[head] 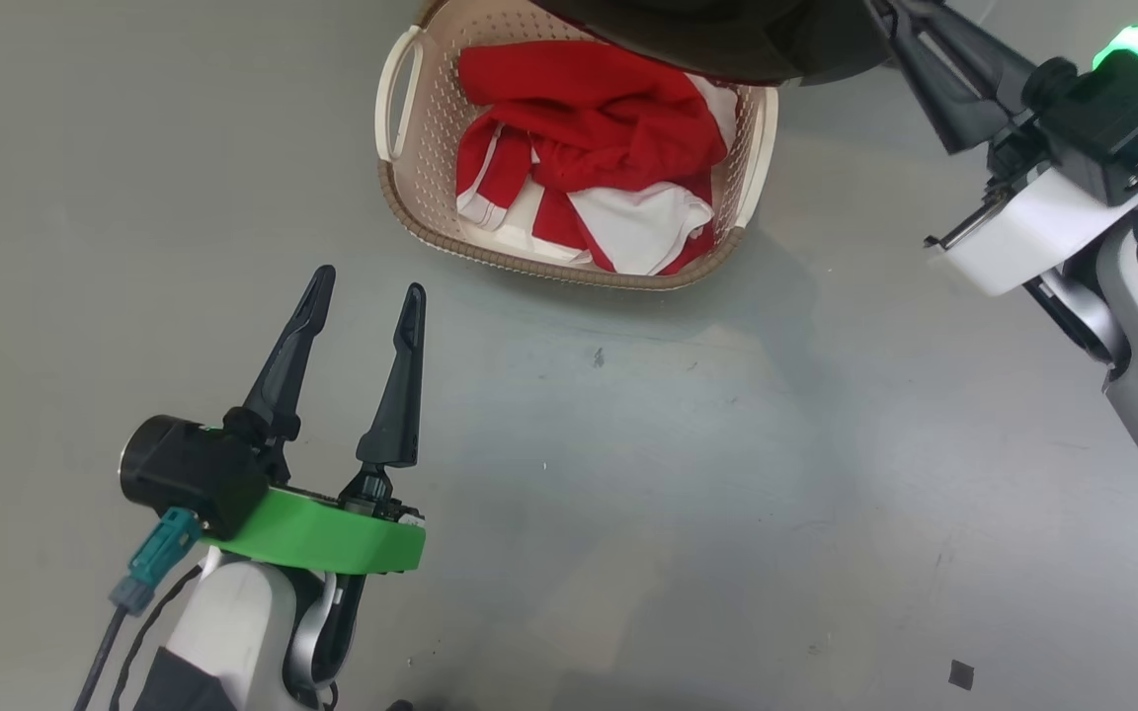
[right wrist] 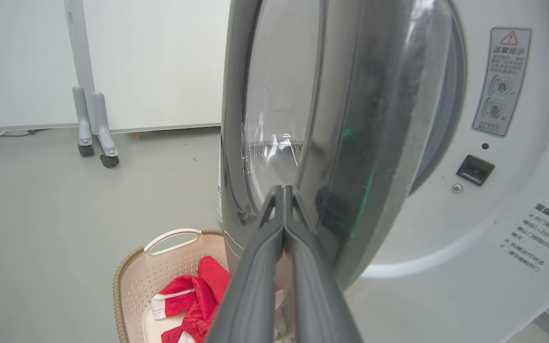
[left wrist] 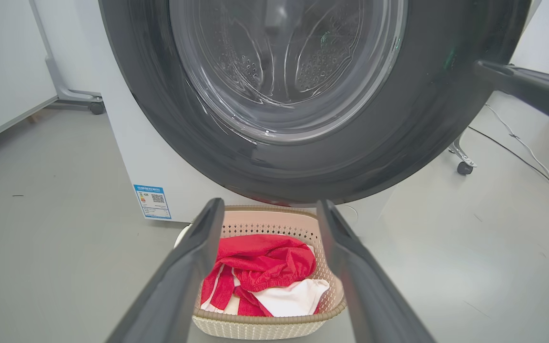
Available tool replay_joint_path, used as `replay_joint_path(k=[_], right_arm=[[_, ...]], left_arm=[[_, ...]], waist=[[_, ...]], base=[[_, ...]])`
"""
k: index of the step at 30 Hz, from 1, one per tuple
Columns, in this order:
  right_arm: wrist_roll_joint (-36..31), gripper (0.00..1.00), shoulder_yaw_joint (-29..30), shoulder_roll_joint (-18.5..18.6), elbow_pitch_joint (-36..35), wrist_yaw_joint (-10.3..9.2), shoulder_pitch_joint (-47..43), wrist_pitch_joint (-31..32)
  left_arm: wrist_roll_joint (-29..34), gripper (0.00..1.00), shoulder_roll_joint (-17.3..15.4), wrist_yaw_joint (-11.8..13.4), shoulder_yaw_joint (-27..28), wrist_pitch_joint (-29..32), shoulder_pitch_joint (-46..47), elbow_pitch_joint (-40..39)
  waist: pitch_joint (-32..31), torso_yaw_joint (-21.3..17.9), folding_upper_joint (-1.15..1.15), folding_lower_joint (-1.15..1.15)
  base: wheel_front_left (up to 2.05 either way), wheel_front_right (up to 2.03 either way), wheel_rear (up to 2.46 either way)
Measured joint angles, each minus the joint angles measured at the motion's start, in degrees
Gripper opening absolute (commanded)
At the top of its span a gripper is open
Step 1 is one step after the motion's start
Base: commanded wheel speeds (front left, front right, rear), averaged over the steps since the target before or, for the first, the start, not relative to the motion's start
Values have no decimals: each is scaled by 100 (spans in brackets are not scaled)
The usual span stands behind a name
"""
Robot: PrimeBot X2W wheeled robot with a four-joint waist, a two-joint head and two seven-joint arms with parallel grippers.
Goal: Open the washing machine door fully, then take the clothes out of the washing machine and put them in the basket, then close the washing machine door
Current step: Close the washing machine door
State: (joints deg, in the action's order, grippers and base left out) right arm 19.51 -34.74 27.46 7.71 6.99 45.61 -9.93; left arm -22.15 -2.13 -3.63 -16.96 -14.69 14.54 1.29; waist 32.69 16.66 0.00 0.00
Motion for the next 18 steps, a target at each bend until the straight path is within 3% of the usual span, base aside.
replay_joint_path(k=[18], right_arm=[[277,0,162,143,430,51,770,-71]], left_arm=[[-93,100,23,190,-171,-1,218,-100]], waist=[[406,155,0,0]], base=[[0,0,0]])
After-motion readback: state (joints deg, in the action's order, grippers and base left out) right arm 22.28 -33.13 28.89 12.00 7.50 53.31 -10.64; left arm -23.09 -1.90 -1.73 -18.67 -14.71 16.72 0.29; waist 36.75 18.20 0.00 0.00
